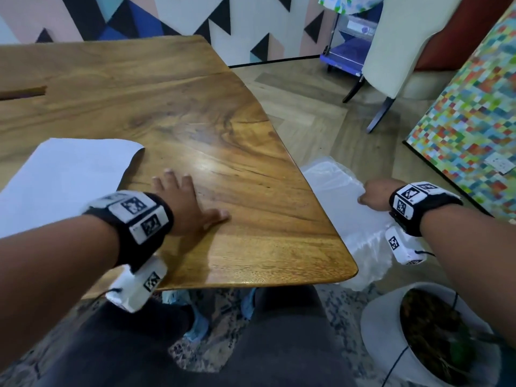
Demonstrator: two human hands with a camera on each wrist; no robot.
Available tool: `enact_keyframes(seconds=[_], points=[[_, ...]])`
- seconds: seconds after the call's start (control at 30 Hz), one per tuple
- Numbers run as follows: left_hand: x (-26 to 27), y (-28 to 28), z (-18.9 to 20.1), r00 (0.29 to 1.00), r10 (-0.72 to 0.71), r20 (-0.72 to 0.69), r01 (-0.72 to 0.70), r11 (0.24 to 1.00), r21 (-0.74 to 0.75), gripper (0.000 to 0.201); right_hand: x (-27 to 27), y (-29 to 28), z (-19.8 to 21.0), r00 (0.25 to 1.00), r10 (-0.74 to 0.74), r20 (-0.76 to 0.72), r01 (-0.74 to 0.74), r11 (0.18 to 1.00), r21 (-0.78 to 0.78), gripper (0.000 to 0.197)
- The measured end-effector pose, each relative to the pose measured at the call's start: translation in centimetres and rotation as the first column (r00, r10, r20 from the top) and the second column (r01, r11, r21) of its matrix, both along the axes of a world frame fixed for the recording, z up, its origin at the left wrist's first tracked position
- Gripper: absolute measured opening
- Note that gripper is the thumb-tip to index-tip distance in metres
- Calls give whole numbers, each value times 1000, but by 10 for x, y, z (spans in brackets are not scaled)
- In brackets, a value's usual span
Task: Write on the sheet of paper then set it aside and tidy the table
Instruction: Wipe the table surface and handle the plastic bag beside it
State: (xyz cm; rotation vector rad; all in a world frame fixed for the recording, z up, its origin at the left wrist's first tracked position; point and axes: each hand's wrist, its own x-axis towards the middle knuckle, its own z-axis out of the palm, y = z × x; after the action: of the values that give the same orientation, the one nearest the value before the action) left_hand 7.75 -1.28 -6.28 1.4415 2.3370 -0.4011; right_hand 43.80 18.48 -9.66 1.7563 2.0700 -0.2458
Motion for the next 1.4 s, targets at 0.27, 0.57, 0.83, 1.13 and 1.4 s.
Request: enact_keyframes(seconds=[0.27, 0.57, 0.83, 1.13, 1.4], points=[[129, -31, -5, 900, -334, 282, 259, 927, 270, 115, -3, 3, -4, 999, 23, 31, -23, 1000, 13, 34], [53, -90, -9, 993, 2, 115, -21, 985, 172, 123, 10, 4, -4, 1000, 15, 9, -15, 1000, 9, 30], [139, -47, -26, 969, -224, 106, 192, 948, 256, 118, 9, -3, -11, 1000, 25, 14, -25, 1000, -2, 28], [201, -10, 8, 819, -416, 396, 324, 903, 281, 114, 5, -1, -13, 996, 58, 63, -58, 998, -1, 26], [54, 27, 18, 992, -82, 95, 75, 994, 84, 121, 10, 2, -15, 998, 53, 30, -53, 999, 10, 29]])
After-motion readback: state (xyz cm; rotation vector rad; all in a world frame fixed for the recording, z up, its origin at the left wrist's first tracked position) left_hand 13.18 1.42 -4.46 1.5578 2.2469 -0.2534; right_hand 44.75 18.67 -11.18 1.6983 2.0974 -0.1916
